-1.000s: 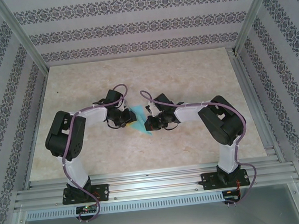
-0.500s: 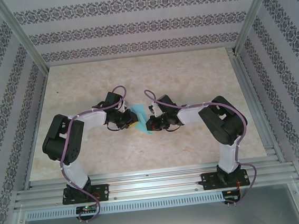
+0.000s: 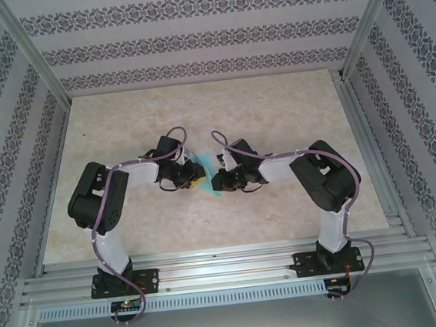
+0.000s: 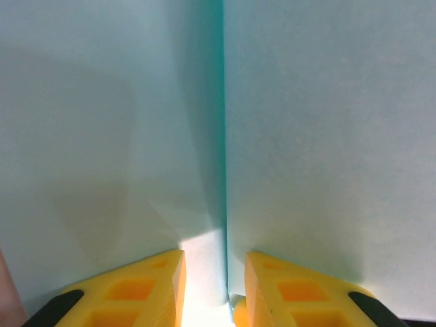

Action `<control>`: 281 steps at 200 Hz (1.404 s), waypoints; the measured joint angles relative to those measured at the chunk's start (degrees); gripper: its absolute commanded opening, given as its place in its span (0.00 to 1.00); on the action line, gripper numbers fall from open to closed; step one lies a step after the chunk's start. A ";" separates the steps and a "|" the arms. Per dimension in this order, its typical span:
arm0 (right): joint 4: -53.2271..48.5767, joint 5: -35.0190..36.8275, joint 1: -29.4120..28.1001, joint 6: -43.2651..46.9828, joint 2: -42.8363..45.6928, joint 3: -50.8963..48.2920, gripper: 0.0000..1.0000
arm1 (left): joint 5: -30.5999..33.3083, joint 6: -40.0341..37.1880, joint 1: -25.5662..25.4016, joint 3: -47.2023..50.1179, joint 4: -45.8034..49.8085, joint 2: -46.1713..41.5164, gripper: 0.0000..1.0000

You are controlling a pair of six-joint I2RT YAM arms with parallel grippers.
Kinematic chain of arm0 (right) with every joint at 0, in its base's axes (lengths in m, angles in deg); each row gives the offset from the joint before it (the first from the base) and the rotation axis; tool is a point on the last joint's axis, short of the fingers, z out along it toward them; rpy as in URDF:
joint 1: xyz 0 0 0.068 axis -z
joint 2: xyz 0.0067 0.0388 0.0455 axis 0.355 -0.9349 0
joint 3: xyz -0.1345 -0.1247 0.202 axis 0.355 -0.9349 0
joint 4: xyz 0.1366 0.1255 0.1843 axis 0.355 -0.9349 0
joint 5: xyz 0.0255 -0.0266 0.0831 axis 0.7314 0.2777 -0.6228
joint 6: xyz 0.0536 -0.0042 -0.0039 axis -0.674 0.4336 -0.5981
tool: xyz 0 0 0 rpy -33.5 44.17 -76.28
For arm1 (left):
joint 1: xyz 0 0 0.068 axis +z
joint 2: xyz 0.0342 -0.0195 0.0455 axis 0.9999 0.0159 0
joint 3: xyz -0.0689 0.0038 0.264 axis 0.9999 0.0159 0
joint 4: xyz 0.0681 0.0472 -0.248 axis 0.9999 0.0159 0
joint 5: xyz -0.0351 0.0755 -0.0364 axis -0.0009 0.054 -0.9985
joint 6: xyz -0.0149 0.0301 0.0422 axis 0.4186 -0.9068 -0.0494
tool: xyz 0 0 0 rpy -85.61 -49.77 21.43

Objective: Fold a paper plane with a square sheet of paper (fold left side to right side)
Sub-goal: Fourth fold the wing at the center of the table.

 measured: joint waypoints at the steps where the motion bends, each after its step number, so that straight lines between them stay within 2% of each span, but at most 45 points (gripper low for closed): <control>1: -0.07 0.00 0.00 0.02 0.04 0.00 0.17 | 0.00 0.00 -0.02 0.00 -0.04 0.02 0.30; 37: -4.76 0.59 0.76 1.60 2.62 0.92 0.29 | -0.22 0.02 -0.31 -0.02 -0.79 0.42 0.30; 60: -7.17 0.92 1.92 2.99 5.01 2.12 0.31 | -0.22 0.02 -0.31 -0.02 -0.81 0.48 0.30; 78: -8.28 1.31 3.04 3.67 6.60 2.62 0.27 | -0.22 0.02 -0.31 -0.02 -0.81 0.50 0.30; 111: -9.99 2.99 4.50 5.01 6.45 2.97 0.11 | -0.22 0.00 -0.31 -0.07 -0.79 0.52 0.30; 165: -10.19 3.34 3.65 4.70 2.08 4.31 0.04 | -0.17 0.00 -0.31 -0.24 -0.72 0.57 0.30; 245: -8.02 2.23 1.33 3.56 -1.07 4.76 0.03 | -0.17 -0.02 -0.31 -1.51 0.17 1.38 0.31; 281: -7.82 2.05 1.33 3.34 -1.57 4.83 0.09 | -0.20 0.00 -0.33 -2.51 0.81 2.03 0.32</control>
